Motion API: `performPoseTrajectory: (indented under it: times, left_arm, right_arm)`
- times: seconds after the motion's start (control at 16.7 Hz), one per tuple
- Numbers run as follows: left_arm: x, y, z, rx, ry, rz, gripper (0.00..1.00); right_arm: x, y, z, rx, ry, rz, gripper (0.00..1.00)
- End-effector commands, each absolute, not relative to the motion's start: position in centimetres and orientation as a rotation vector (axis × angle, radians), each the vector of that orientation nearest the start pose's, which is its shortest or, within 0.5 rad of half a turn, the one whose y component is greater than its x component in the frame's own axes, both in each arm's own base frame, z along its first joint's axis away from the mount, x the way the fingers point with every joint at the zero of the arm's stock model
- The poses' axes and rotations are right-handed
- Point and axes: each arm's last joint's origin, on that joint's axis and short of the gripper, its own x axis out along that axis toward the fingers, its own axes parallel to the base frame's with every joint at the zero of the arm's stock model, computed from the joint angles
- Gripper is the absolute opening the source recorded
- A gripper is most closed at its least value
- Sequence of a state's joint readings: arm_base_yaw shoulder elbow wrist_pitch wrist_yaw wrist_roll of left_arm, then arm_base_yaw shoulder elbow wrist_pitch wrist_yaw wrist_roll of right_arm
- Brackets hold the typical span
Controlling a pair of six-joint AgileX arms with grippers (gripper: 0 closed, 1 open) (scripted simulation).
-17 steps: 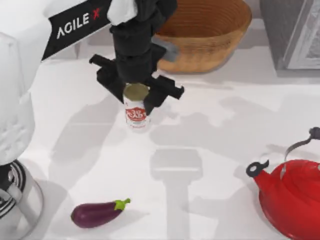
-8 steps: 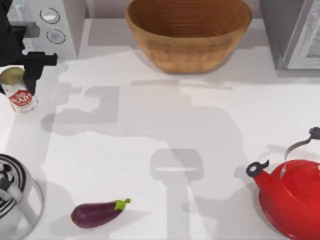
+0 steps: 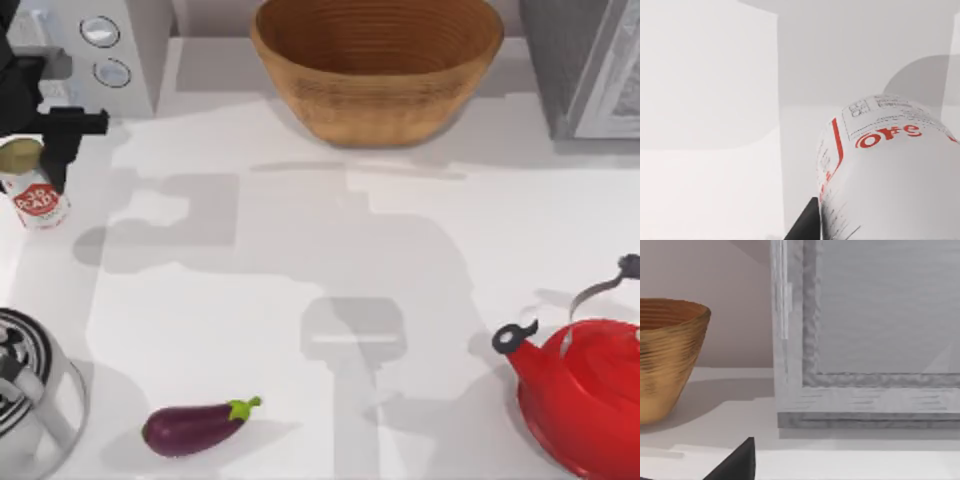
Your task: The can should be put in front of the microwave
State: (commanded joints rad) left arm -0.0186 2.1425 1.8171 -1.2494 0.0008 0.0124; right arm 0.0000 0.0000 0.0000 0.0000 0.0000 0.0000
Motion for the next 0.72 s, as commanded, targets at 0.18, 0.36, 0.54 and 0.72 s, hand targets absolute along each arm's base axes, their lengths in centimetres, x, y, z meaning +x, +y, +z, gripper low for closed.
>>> performPoseTrajectory:
  times: [0.18,0.36,0.54,0.72]
  left_arm:
    - [41.95,-0.24,19.93,0.016,1.570,-0.016,0.00]
    - [41.95,-0.24,19.93,0.016,1.570,-0.016,0.08]
    - [41.95,-0.24,19.93,0.016,1.570,-0.016,0.30]
    - [41.95,-0.24,19.93,0.016,1.570,-0.016,0.53]
  right_arm:
    - [10.57,-0.12,16.00,0.000,0.000,0.000,1.00]
    - [10.57,-0.12,16.00,0.000,0.000,0.000,1.00]
    - [10.57,-0.12,16.00,0.000,0.000,0.000,1.00]
    - [10.57,-0.12,16.00,0.000,0.000,0.000,1.00]
